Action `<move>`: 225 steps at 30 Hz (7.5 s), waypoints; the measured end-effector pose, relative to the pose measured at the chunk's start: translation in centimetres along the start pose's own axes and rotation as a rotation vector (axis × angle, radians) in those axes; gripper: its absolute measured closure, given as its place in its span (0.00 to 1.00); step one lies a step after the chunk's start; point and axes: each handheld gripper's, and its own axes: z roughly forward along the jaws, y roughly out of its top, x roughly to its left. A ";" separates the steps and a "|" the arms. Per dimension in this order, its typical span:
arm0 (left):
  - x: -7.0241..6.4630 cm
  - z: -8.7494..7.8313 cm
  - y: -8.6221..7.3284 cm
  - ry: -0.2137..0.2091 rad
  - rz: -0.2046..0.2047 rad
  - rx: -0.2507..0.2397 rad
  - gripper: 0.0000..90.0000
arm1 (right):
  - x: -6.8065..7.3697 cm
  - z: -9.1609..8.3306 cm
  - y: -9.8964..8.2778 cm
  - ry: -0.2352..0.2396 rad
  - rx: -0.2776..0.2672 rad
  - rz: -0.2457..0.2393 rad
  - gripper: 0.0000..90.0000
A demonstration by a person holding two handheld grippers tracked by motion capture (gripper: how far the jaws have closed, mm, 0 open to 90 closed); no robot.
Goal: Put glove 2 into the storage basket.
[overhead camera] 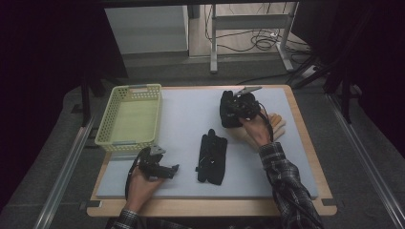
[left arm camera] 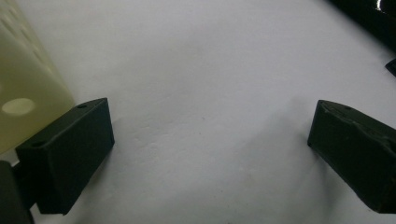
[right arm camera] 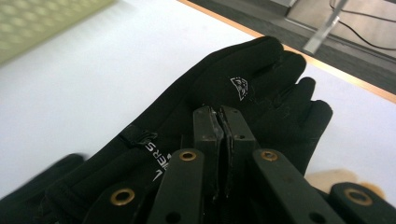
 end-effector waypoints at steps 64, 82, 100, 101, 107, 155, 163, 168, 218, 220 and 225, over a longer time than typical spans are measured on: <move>0.0 0.0 0.0 0.002 0.003 0.001 0.01 | 12.9 -0.9 -6.6 0.198 0.072 -0.151 0.98; 0.0 0.0 0.0 0.002 0.004 0.000 0.01 | 12.3 -0.3 -6.9 0.146 0.047 0.042 0.79; 0.0 0.0 0.0 0.002 0.001 0.000 0.01 | 9.2 -6.9 -11.0 0.164 0.061 0.013 0.82; 0.0 0.0 0.0 0.002 0.001 0.000 0.01 | 9.2 -7.0 -11.4 0.173 0.067 0.021 0.82; 0.0 0.0 0.0 0.002 0.002 0.000 0.01 | 10.2 -6.5 -12.4 0.210 0.082 0.015 0.82; 1.9 -1.6 -1.6 -0.018 0.019 0.012 0.00 | 13.9 1.4 -9.4 0.240 0.037 -0.062 0.83; 1.9 -1.6 -1.7 -0.020 0.016 0.009 0.00 | 13.7 0.6 -9.5 0.237 0.050 -0.091 0.74; 1.9 -1.6 -1.7 -0.020 0.016 0.008 0.00 | 12.4 -1.1 -10.0 0.223 0.040 -0.088 0.66; -3.1 5.1 10.2 -0.142 0.077 0.112 0.00 | 2.6 -7.1 -16.6 0.019 0.068 0.012 0.20; -3.4 5.8 10.4 -0.146 0.088 0.131 0.00 | 2.6 -7.1 -16.6 0.018 0.068 0.012 0.20; -4.1 6.4 10.1 -0.130 0.111 0.144 0.00 | 2.7 -7.1 -16.6 0.017 0.067 0.011 0.20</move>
